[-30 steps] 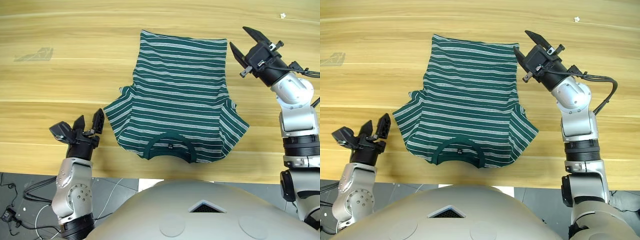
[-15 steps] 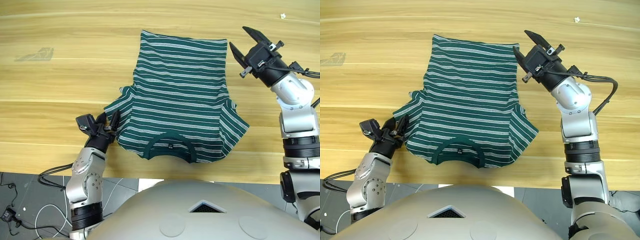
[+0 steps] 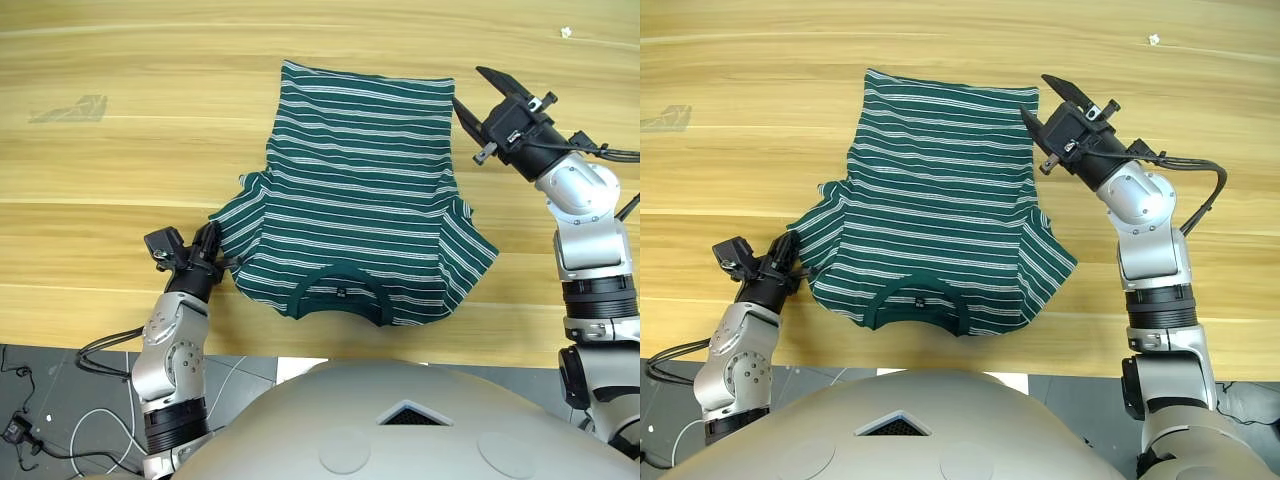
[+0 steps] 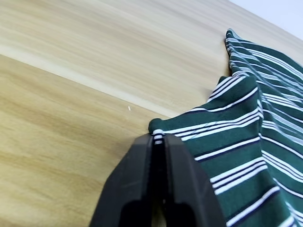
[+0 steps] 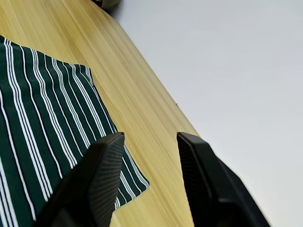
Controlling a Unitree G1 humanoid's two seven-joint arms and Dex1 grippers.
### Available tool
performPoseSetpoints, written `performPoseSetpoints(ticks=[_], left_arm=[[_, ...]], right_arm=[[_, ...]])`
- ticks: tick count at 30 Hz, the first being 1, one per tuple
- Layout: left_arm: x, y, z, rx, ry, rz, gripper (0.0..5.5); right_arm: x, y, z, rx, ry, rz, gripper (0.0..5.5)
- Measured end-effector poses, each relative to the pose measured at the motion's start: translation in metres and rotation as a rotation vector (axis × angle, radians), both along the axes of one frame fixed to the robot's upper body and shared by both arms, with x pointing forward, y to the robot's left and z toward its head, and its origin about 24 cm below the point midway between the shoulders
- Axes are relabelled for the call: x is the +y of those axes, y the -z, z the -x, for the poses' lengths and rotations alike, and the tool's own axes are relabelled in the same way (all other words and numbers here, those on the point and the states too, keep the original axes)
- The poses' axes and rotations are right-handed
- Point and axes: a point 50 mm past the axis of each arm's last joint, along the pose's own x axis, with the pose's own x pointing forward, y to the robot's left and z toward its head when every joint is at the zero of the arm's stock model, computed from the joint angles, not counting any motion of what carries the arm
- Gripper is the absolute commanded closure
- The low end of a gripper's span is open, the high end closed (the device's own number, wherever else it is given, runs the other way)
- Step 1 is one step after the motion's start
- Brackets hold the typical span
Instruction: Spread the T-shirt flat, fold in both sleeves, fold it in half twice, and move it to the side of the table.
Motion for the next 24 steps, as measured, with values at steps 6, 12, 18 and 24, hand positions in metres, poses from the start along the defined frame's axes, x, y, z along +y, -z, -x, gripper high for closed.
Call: performPoseSetpoints(ticks=[6, 12, 18, 24], left_arm=[[0.0, 0.001, -0.001, -0.001, 0.003, -0.006, 5.48], [-0.005, -0.003, 0.002, -0.056, 0.049, -0.061, 5.48], [-0.016, -0.014, 0.005, -0.175, 0.123, -0.117, 5.48], [-0.034, -0.02, 0.007, -0.276, 0.237, -0.182, 5.48]], right_arm=[[0.0, 0.002, 0.0, 0.009, 0.002, -0.001, 3.43], [0.001, 0.004, 0.0, 0.013, 0.003, -0.005, 3.43], [0.002, 0.005, 0.0, 0.017, 0.002, -0.012, 3.43], [0.003, 0.006, 0.0, 0.02, 0.003, -0.017, 3.43]])
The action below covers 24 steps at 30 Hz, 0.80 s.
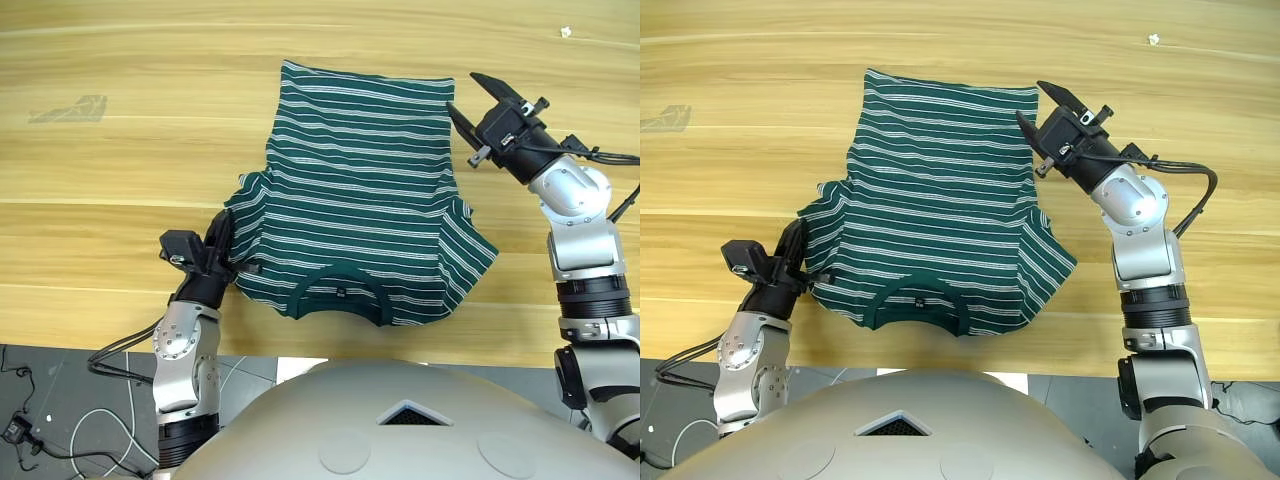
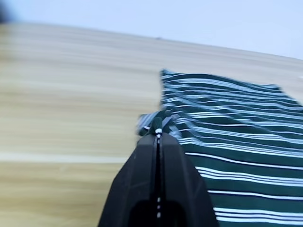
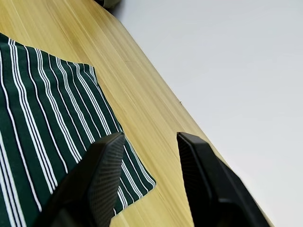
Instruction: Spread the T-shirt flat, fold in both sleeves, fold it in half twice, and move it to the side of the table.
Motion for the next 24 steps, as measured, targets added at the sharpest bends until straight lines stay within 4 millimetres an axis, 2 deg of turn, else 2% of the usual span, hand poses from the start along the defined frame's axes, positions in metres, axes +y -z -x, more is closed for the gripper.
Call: performPoseSetpoints(ticks=[5, 8, 11, 18, 24], left_arm=[[-0.033, 0.001, 0.012, -0.051, 0.274, -0.118, 5.48], [-0.044, 0.004, 0.017, -0.048, 0.362, -0.17, 5.48], [-0.044, 0.017, 0.019, 0.012, 0.377, -0.209, 5.48], [-0.043, 0.025, 0.017, 0.051, 0.385, -0.264, 5.48], [-0.047, 0.017, 0.019, 0.021, 0.401, -0.168, 4.52]], right_arm=[[-0.001, 0.002, 0.0, 0.009, 0.005, -0.001, 3.43], [-0.001, 0.002, 0.0, 0.01, 0.005, -0.003, 3.43], [-0.001, 0.003, -0.001, 0.012, 0.008, -0.003, 3.43], [-0.001, 0.003, -0.001, 0.012, 0.009, -0.006, 3.43], [-0.003, 0.008, 0.002, 0.041, 0.016, -0.014, 3.43]])
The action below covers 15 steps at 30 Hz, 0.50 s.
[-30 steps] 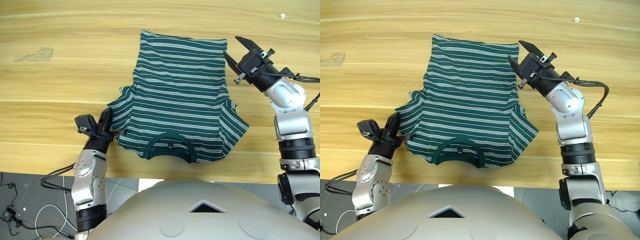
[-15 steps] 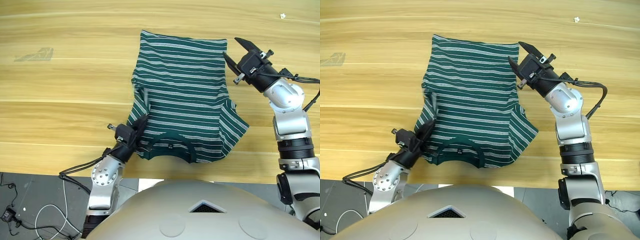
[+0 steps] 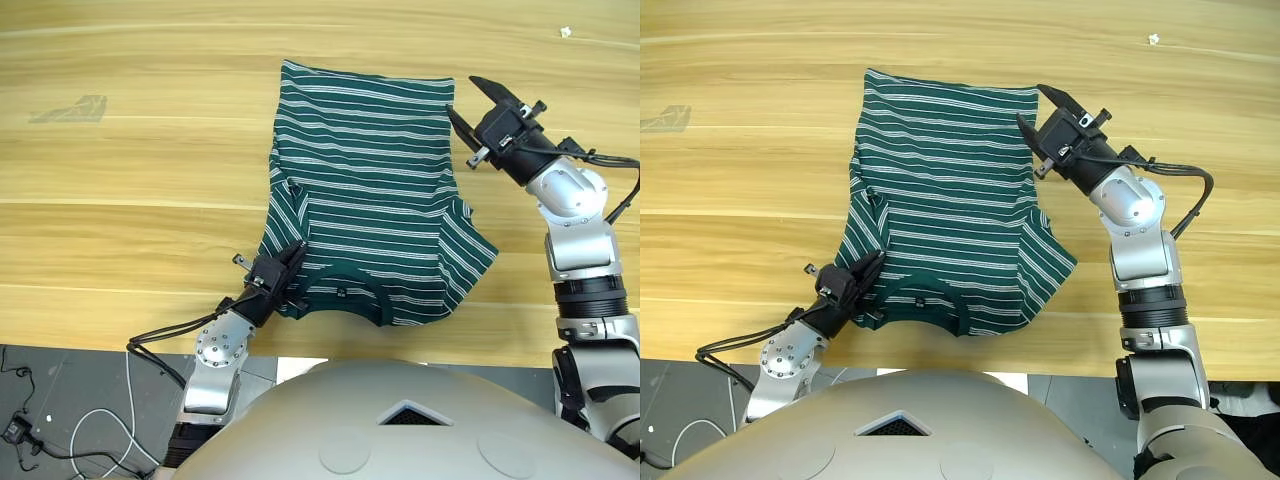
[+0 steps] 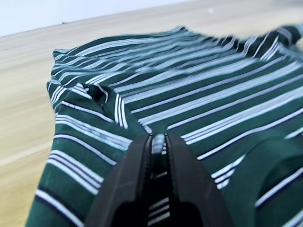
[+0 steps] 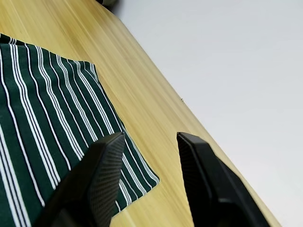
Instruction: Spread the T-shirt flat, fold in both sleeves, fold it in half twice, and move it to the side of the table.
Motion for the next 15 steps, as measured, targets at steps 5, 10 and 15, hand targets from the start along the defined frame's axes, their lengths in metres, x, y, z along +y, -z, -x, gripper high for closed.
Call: performPoseSetpoints(ticks=[5, 10, 15], left_arm=[[-0.009, -0.019, 0.004, -0.038, 0.047, 0.101, 3.95], [-0.01, -0.053, 0.003, -0.075, 0.042, 0.299, 3.95], [0.032, -0.085, -0.017, -0.18, -0.243, 0.448, 3.95]], right_arm=[[-0.006, 0.002, 0.003, 0.025, 0.019, -0.011, 3.43], [-0.018, 0.0, 0.016, 0.125, 0.03, -0.18, 3.43], [-0.048, 0.01, 0.061, 0.43, 0.007, -0.656, 3.43]])
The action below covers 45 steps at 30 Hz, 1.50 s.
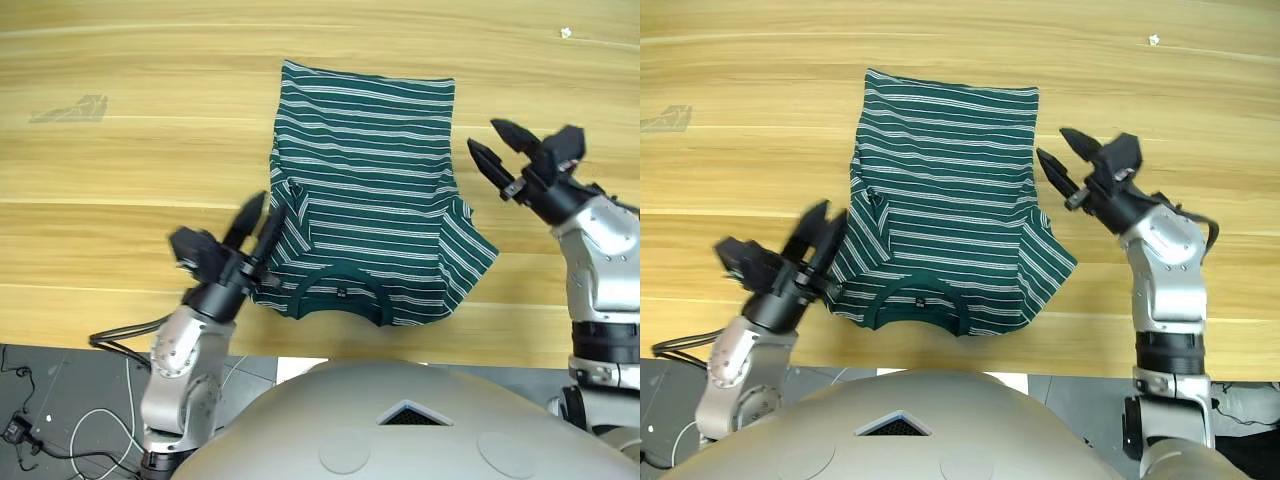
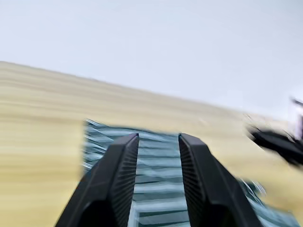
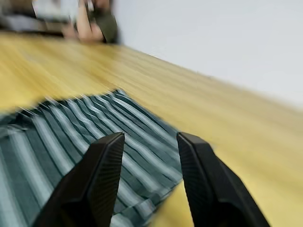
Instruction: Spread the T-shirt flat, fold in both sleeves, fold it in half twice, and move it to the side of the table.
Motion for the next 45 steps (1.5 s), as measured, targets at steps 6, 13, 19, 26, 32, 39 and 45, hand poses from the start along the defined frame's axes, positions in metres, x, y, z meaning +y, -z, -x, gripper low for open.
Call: performPoseSetpoints(ticks=[6, 13, 19, 26, 32, 39, 45], left_arm=[[0.067, -0.001, -0.004, 0.06, -0.426, 0.018, 3.95], [0.07, 0.013, -0.003, 0.137, -0.458, 0.006, 3.95], [0.065, 0.019, -0.003, 0.156, -0.448, 0.024, 3.92], [0.061, 0.024, -0.003, 0.178, -0.438, 0.03, 3.92], [0.059, 0.032, -0.003, 0.202, -0.442, 0.032, 3.92], [0.058, 0.036, -0.004, 0.207, -0.447, 0.035, 3.92], [0.058, 0.038, -0.007, 0.207, -0.438, 0.019, 3.92]], right_arm=[[-0.052, 0.024, 0.062, 0.376, -0.056, -0.213, 3.43], [-0.056, 0.049, 0.074, 0.532, -0.066, -0.184, 3.43], [-0.057, 0.058, 0.072, 0.566, -0.031, -0.108, 3.63], [-0.052, 0.061, 0.08, 0.577, -0.099, -0.09, 4.96], [-0.053, 0.059, 0.079, 0.563, -0.118, -0.098, 5.48], [-0.056, 0.057, 0.075, 0.545, -0.112, -0.108, 5.48], [-0.023, 0.013, 0.067, 0.351, -0.355, -0.211, 5.48]])
